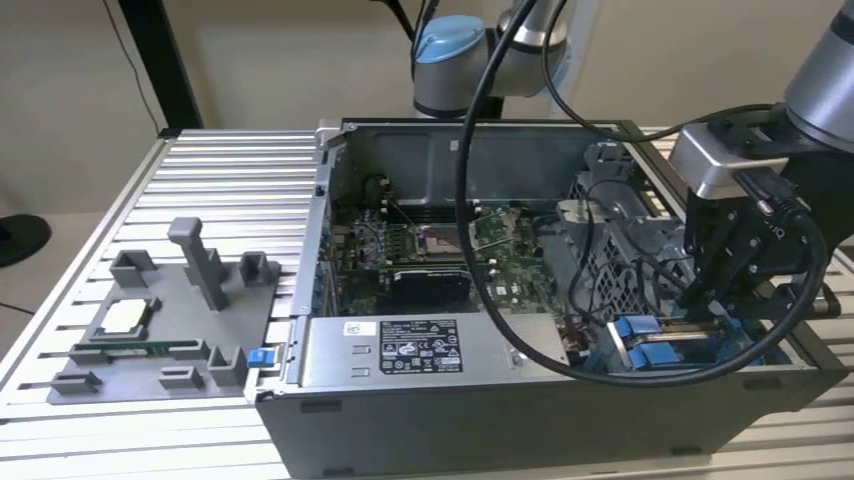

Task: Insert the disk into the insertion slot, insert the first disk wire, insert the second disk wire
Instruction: 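Insert the first disk wire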

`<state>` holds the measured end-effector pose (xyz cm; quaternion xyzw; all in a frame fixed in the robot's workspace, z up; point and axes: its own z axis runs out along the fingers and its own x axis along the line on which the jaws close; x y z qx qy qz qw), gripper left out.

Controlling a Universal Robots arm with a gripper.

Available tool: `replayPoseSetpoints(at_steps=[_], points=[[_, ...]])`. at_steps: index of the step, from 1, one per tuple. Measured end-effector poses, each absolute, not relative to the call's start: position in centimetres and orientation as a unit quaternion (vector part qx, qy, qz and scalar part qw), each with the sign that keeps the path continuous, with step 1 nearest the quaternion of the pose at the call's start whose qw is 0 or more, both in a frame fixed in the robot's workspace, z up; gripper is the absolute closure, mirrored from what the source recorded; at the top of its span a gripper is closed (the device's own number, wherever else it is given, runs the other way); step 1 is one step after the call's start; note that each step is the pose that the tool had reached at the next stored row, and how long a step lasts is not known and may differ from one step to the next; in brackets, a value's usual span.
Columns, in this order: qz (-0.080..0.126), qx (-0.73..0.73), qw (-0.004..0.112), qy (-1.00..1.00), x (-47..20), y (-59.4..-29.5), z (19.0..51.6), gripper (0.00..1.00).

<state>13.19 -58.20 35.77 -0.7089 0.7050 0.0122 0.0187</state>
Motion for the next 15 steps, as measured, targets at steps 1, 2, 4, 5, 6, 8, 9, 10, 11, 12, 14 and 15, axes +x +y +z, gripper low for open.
replayPoseSetpoints(at_steps=[1, 2, 4, 5, 6, 8, 9, 10, 11, 12, 14, 15], points=[[0.012, -0.709, 0.019, 0.705, 13.19, -58.2, 35.77, 1.0], [0.012, -0.709, 0.019, 0.705, 13.19, -58.2, 35.77, 1.0], [0.012, -0.709, 0.019, 0.705, 13.18, -58.2, 35.76, 1.0], [0.012, -0.709, 0.019, 0.705, 13.18, -58.2, 35.76, 1.0], [0.012, -0.709, 0.019, 0.705, 13.18, -58.19, 35.74, 1.0], [0.011, -0.709, 0.02, 0.705, 13.17, -58.2, 35.62, 1.0], [0.01, -0.709, 0.021, 0.705, 13.17, -58.2, 35.52, 1.0], [0.009, -0.709, 0.022, 0.705, 13.18, -58.2, 35.4, 1.0], [0.008, -0.709, 0.023, 0.705, 13.19, -58.2, 35.29, 1.0], [0.007, -0.709, 0.024, 0.705, 13.19, -58.2, 35.19, 1.0], [0.004, -0.709, 0.027, 0.705, 13.26, -58.19, 35.09, 1.0], [0.002, -0.709, 0.029, 0.705, 13.31, -58.18, 35.04, 1.0]])
